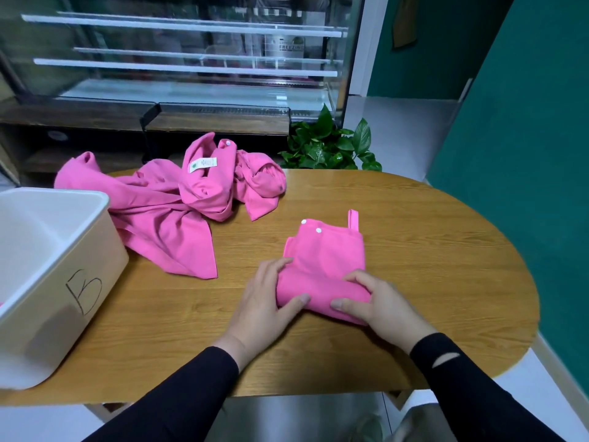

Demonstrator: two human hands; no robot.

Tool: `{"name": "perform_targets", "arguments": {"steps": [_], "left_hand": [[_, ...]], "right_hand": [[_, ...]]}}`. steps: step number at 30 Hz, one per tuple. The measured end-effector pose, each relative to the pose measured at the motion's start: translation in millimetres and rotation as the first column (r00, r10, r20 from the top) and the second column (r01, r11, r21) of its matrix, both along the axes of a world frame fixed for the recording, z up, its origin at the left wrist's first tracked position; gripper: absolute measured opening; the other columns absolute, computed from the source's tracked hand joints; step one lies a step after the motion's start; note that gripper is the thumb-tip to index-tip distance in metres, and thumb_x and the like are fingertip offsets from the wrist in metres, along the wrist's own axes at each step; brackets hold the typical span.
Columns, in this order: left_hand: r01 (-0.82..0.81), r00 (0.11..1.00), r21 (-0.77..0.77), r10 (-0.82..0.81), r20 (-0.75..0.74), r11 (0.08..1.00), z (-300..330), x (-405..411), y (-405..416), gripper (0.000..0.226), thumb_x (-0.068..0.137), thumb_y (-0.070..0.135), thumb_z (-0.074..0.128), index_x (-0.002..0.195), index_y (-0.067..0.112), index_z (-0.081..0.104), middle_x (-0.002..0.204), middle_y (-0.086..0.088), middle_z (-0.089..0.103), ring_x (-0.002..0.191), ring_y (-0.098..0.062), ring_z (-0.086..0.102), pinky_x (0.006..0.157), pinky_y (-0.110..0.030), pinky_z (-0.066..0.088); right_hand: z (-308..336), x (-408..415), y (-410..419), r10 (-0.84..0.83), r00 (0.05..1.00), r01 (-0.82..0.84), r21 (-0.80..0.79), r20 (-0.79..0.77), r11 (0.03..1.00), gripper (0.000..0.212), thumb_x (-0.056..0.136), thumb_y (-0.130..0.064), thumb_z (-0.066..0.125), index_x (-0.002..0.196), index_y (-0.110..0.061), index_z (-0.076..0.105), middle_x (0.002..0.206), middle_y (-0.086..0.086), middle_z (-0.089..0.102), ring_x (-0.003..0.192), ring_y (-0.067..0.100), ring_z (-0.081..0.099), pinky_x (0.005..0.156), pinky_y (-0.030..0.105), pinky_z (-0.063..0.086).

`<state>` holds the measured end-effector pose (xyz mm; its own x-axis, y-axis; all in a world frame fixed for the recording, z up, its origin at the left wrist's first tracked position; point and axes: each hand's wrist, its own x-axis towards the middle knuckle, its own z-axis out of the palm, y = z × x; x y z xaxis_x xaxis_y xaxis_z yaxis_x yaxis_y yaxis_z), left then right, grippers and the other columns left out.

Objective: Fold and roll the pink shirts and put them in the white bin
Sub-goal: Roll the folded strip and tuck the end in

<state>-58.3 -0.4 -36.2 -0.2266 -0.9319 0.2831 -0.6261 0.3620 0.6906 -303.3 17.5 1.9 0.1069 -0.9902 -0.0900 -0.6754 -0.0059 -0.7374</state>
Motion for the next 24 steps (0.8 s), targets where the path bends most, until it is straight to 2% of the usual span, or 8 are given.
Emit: {"name": "perform_targets", "arguments": {"steps": [3,5,8,12,15,17,19,24], "left_hand": [[0.145,0.961,-0.244,-0.077,0.266,0.959,-4,-3,1,0.074,0.080,0.069,0.062,0.141,0.032,0.042,0.150,0.003,0.038,0.138,-0.019,0.037,0.113,-0.039,0.031],[0.174,0.946,-0.274,-0.083,0.315,0.946,-7,-4,0,0.074,0.079,0.065,0.067,0.142,0.034,0.043,0.149,0.006,0.040,0.136,-0.019,0.039,0.111,-0.042,0.034],[0.156,0.960,-0.291,-0.076,0.268,0.944,-10,-3,-4,0.073,0.080,0.062,0.067,0.142,0.031,0.044,0.141,0.007,0.047,0.133,-0.016,0.043,0.110,-0.036,0.031],[0.142,0.984,-0.156,-0.122,0.131,0.977,-9,-1,-6,0.077,0.075,0.077,0.060,0.135,0.030,0.050,0.129,0.016,0.051,0.124,-0.002,0.045,0.104,-0.026,0.034],[0.139,0.989,-0.092,-0.133,0.068,0.986,-8,0,-9,0.076,0.073,0.082,0.058,0.128,0.029,0.057,0.117,0.022,0.051,0.111,-0.003,0.053,0.097,-0.026,0.043],[0.134,0.989,-0.077,-0.128,0.077,0.988,-8,-1,-9,0.078,0.074,0.086,0.052,0.126,0.028,0.059,0.117,0.017,0.058,0.109,-0.008,0.057,0.095,-0.027,0.045],[0.121,0.989,-0.058,-0.116,0.091,0.991,-6,-1,-8,0.081,0.074,0.088,0.045,0.125,0.026,0.060,0.117,0.011,0.063,0.108,-0.012,0.058,0.094,-0.026,0.044],[0.115,0.993,0.041,-0.116,0.028,0.992,2,2,1,0.068,0.078,0.085,0.044,0.117,0.031,0.062,0.097,0.014,0.066,0.089,-0.008,0.061,0.081,-0.028,0.047]], "right_hand": [[2,-2,-11,0.013,0.998,-0.017,0.052,0.062,0.998,0.066,0.056,-0.089,0.068,0.099,-0.039,0.066,0.084,-0.006,0.072,0.072,0.011,0.065,0.067,0.034,0.050],[6,-2,-16,0.041,0.993,-0.050,0.077,0.112,0.996,0.055,0.064,-0.077,0.074,0.097,-0.032,0.070,0.084,-0.003,0.075,0.072,0.011,0.066,0.068,0.034,0.051],[14,-2,-19,0.086,0.981,-0.111,0.143,0.177,0.983,0.043,0.072,-0.061,0.076,0.096,-0.025,0.075,0.090,-0.005,0.077,0.080,0.010,0.071,0.077,0.037,0.056],[16,-2,-19,0.109,0.988,-0.129,0.188,0.112,0.974,0.056,0.070,-0.072,0.070,0.099,-0.025,0.077,0.095,-0.007,0.077,0.085,0.012,0.073,0.084,0.043,0.059],[15,3,-15,0.048,0.994,-0.064,0.168,0.094,0.984,0.069,0.067,-0.084,0.063,0.098,-0.024,0.076,0.093,-0.006,0.076,0.086,0.017,0.072,0.085,0.049,0.057],[15,10,-9,0.036,0.986,-0.035,0.008,-0.161,0.999,0.080,0.071,-0.094,0.042,0.110,-0.031,0.071,0.105,-0.016,0.067,0.100,0.011,0.062,0.092,0.043,0.051],[13,19,3,-0.021,0.898,-0.099,-0.246,-0.440,0.964,0.069,0.087,-0.078,0.023,0.121,-0.035,0.064,0.115,-0.017,0.059,0.109,0.009,0.052,0.094,0.038,0.041],[-12,37,23,-0.151,0.906,-0.035,-0.423,-0.396,0.905,0.050,0.100,-0.059,0.030,0.114,-0.027,0.066,0.104,-0.011,0.062,0.095,0.012,0.053,0.085,0.037,0.046]]}}
